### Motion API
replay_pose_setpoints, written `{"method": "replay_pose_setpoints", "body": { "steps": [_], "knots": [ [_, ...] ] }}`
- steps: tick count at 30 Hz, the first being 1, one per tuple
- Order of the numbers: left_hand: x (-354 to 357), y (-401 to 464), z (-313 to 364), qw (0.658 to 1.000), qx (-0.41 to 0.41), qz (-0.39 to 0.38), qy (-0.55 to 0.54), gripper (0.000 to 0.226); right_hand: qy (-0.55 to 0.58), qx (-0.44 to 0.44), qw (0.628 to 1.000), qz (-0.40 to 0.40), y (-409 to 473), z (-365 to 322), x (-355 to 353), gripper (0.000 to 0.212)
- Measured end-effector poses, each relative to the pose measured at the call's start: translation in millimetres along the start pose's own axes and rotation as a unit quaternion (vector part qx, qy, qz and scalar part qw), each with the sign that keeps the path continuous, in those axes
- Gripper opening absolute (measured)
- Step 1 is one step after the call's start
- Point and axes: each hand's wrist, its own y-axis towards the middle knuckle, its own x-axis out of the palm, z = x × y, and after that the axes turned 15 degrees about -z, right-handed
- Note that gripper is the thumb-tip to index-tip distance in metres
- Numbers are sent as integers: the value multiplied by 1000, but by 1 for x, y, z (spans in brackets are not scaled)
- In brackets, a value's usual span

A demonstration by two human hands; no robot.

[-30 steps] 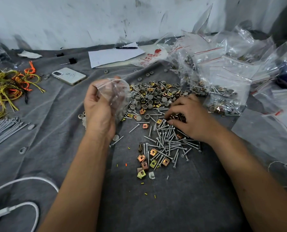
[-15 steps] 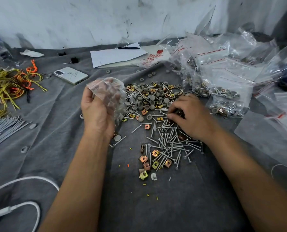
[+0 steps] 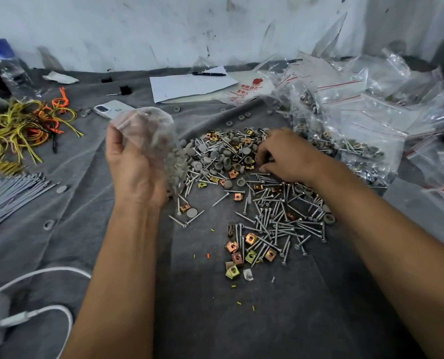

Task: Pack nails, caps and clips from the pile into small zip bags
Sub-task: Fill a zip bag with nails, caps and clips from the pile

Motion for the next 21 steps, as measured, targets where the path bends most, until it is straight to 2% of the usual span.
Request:
{"method": "replay_pose_setpoints", "body": {
  "steps": [2,3,5,7,10,12,13,15,18,21],
  "knots": [
    [-2,-2,3,988,54,-37,137,20,-4,1,1000,5,-3,0,2,9],
    [-2,-4,2,971,80,-67,216,21,-4,3,1000,13,-5,-1,5,10],
    [3,-9,-3,920,103,-153,347,17,9,2,999,41,-10,1,11,10],
    [8,-15,-13,850,88,-239,461,8,75,-14,994,84,-16,1,16,9],
    [17,-24,-32,742,87,-332,576,8,292,-66,942,149,-26,-6,20,13],
    [18,-29,-42,705,92,-369,599,11,400,-108,893,174,-32,-9,21,16],
    [17,-31,-45,697,92,-375,605,13,431,-126,876,175,-35,-10,23,16],
    [15,-33,-50,690,91,-375,612,15,451,-145,866,159,-39,-12,27,19],
    [14,-32,-52,692,96,-365,615,14,491,-164,847,120,-41,-14,32,21],
    [15,-31,-51,700,100,-349,615,15,528,-164,828,88,-41,-14,36,13]
  ]
}}
